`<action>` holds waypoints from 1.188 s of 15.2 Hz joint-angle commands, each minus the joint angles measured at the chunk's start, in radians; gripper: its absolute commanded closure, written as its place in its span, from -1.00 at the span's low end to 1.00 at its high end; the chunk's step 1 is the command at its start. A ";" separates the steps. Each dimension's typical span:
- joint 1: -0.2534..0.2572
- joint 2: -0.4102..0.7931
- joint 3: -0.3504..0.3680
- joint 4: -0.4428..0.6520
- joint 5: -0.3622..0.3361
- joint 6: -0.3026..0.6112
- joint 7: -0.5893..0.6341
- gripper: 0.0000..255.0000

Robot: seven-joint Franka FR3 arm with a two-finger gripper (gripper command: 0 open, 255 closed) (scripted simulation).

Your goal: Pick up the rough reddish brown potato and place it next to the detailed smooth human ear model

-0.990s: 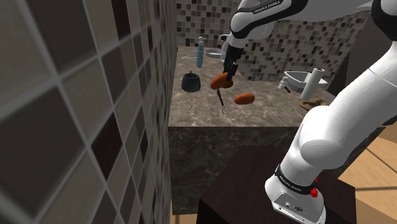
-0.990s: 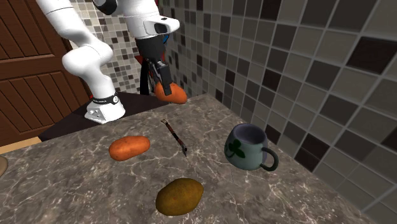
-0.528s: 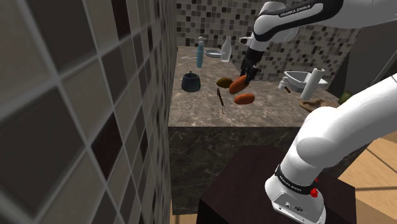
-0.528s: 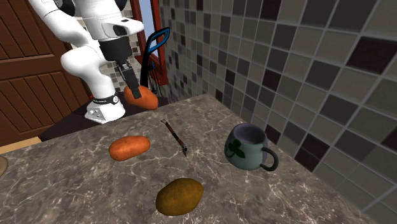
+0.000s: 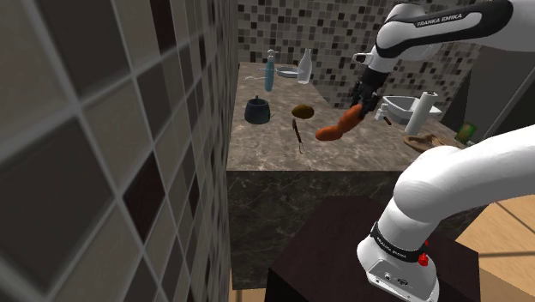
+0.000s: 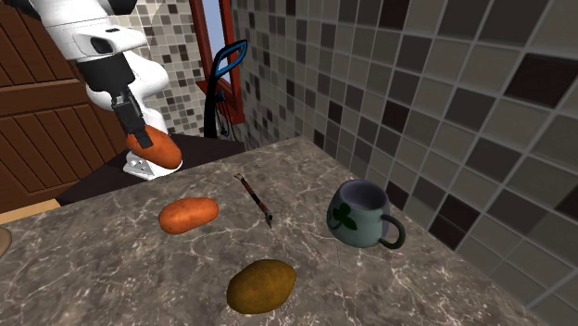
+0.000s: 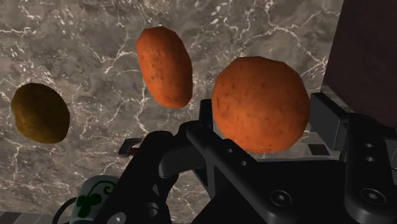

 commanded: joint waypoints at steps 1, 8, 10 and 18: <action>-0.035 -0.037 -0.027 -0.008 -0.029 -0.025 -0.043 1.00; -0.148 -0.138 -0.122 -0.009 -0.121 -0.111 -0.192 1.00; -0.175 -0.156 -0.153 0.002 -0.146 -0.133 -0.238 1.00; -0.216 -0.168 -0.241 -0.026 -0.211 -0.101 -0.312 1.00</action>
